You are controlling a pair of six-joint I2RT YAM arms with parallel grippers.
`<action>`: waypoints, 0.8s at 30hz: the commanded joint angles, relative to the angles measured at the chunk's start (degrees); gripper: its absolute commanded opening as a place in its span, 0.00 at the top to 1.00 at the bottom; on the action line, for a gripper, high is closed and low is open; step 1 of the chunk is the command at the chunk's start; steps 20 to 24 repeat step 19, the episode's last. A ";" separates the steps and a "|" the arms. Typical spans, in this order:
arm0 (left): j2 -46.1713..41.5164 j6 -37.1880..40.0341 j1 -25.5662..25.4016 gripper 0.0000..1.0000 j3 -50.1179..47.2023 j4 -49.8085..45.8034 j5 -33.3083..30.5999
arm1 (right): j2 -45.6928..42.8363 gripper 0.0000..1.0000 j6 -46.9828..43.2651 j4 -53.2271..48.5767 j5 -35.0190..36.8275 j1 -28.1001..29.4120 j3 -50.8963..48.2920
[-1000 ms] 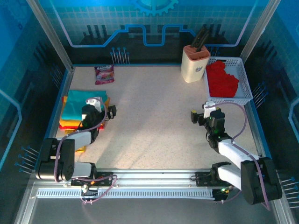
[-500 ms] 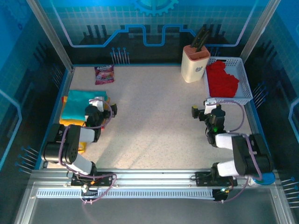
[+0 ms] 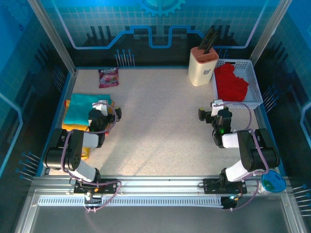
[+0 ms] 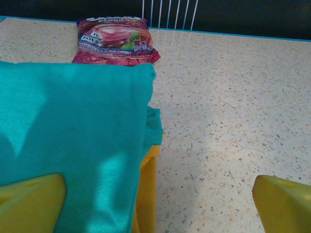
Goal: Fold and stack the t-shirts
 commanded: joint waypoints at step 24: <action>0.35 0.79 -0.23 0.01 1.15 0.10 0.32 | 0.31 0.00 -0.95 -0.26 -1.43 0.24 1.38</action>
